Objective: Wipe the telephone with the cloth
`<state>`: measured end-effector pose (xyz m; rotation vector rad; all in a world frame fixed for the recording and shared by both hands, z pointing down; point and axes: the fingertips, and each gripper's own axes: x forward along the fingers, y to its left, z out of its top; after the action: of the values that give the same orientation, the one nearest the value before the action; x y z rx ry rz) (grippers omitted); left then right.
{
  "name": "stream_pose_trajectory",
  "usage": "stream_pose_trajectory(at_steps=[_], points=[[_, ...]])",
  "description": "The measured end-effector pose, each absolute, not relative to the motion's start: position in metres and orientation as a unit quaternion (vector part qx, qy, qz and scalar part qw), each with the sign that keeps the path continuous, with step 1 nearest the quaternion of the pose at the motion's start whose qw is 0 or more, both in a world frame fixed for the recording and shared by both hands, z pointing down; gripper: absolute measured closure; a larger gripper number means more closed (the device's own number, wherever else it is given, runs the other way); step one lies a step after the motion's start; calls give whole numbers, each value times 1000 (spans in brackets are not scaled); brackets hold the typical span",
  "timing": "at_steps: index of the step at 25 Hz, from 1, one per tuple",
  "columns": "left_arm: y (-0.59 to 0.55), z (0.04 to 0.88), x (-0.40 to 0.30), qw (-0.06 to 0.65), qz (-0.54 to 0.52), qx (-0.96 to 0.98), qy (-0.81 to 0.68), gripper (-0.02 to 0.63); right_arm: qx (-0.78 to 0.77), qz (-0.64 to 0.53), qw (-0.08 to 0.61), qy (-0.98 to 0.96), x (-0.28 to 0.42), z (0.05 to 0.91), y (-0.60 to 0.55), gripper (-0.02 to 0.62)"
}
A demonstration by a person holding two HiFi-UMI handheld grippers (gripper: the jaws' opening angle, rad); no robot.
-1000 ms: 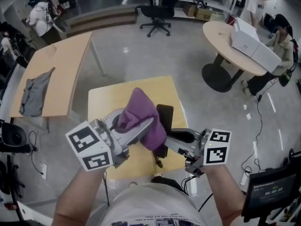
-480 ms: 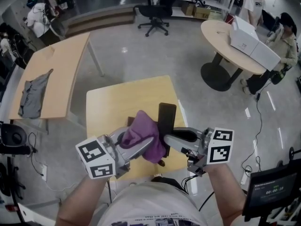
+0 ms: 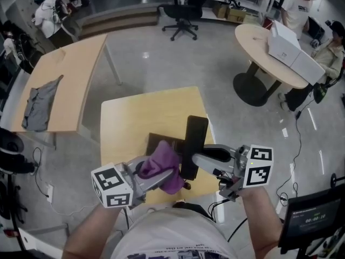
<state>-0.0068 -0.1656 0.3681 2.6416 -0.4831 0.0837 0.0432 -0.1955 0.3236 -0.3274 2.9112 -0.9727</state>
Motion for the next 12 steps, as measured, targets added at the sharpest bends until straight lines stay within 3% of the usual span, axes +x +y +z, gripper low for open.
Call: stream_pose_trajectory(at_steps=[12], points=[[-229,269,-14,163,-46,973,-158,521,-4,-304,7,953,24,317,-164,520]])
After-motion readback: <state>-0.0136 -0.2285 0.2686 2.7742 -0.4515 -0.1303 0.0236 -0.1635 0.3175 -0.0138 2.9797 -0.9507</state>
